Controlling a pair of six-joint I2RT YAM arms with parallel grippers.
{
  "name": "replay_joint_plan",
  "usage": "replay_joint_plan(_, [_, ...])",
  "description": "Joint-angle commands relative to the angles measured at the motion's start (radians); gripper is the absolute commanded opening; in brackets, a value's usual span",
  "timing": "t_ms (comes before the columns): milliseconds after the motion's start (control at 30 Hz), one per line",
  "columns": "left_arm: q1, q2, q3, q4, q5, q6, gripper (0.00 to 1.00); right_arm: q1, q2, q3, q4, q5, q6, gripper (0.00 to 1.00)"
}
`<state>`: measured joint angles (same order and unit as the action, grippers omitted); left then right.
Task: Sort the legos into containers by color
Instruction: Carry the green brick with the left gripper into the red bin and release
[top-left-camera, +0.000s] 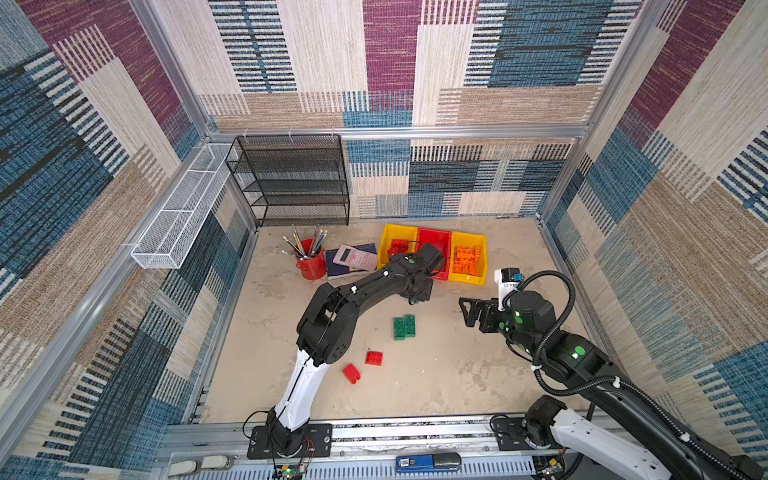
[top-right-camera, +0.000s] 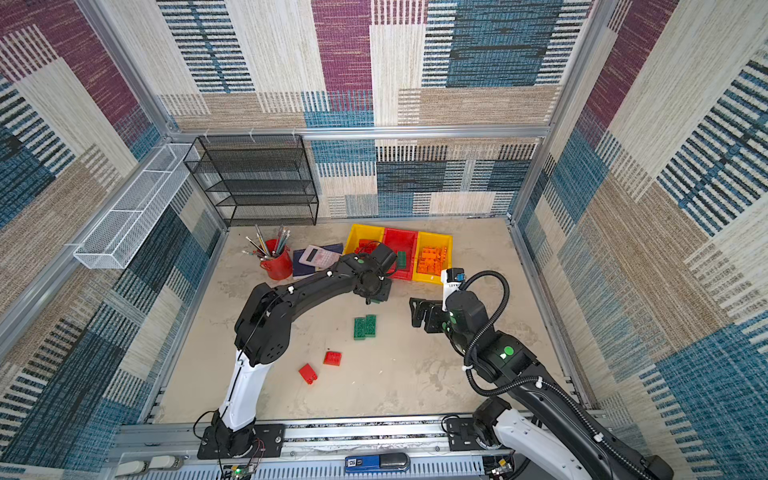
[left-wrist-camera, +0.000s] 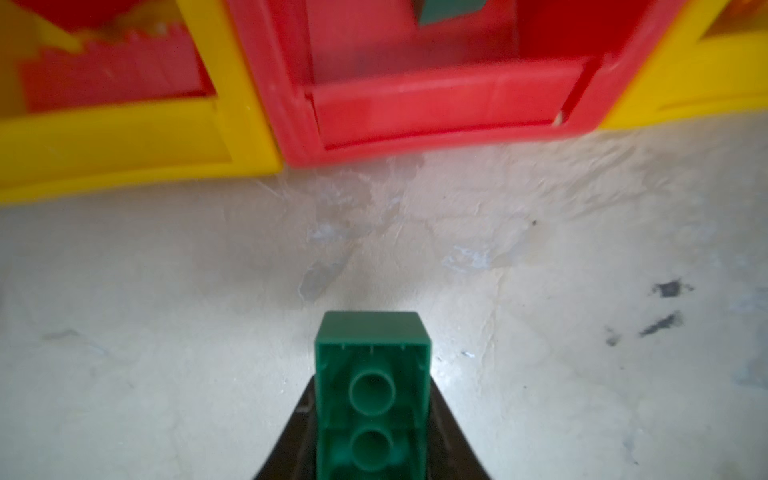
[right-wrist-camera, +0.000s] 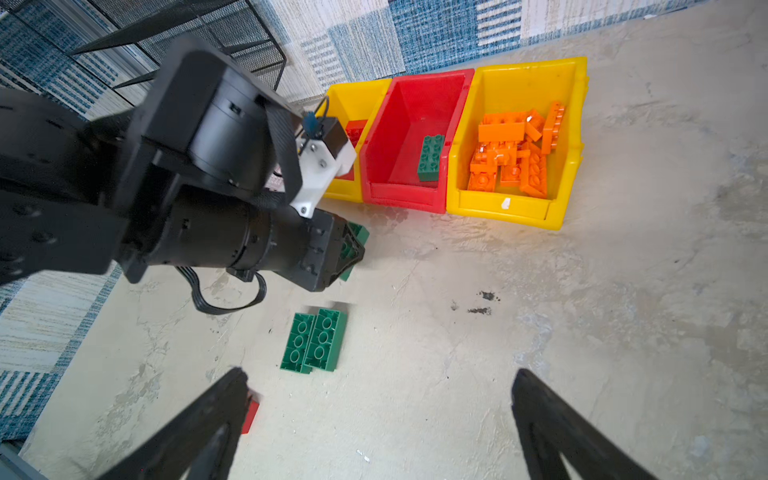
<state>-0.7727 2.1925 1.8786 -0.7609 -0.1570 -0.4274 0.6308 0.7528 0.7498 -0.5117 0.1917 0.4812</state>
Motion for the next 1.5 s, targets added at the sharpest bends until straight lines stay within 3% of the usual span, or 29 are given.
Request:
replay_joint_plan(0, [0.006, -0.002, 0.087, -0.063, -0.058, 0.062, 0.17, 0.001, -0.009, 0.011, 0.039, 0.033, -0.011, 1.0])
replay_joint_plan(367, [0.055, 0.218, 0.568, -0.149, -0.045, 0.16, 0.19, 0.001, -0.01, 0.015, 0.044, 0.056, -0.01, 1.0])
replay_joint_plan(867, [0.095, 0.41, 0.727, 0.062, 0.045, 0.136, 0.26, 0.001, 0.014, 0.02, 0.028, 0.085, 0.009, 1.0])
replay_joint_plan(933, [0.096, 0.43, 0.745, 0.082, 0.058, 0.13, 0.3, 0.001, 0.016, 0.027, 0.019, 0.096, 0.008, 1.0])
replay_joint_plan(1000, [0.096, 0.442, 0.755, 0.096, 0.076, 0.124, 0.47, 0.0, 0.019, 0.031, 0.009, 0.104, 0.007, 1.0])
replay_joint_plan(1067, [0.096, 0.444, 0.754, 0.104, 0.091, 0.119, 0.63, 0.0, 0.016, 0.034, 0.006, 0.109, 0.007, 1.0])
replay_joint_plan(1100, [0.095, 0.442, 0.751, 0.107, 0.104, 0.119, 0.66, -0.001, 0.016, 0.036, 0.007, 0.11, 0.007, 1.0])
replay_joint_plan(1267, [0.086, 0.348, 0.662, 0.106, 0.117, 0.113, 0.68, -0.001, 0.031, 0.042, 0.019, 0.096, 0.006, 0.99])
replay_joint_plan(1467, [0.061, 0.019, 0.206, 0.187, 0.085, 0.06, 0.63, 0.0, 0.028, 0.052, 0.033, 0.05, 0.003, 1.0])
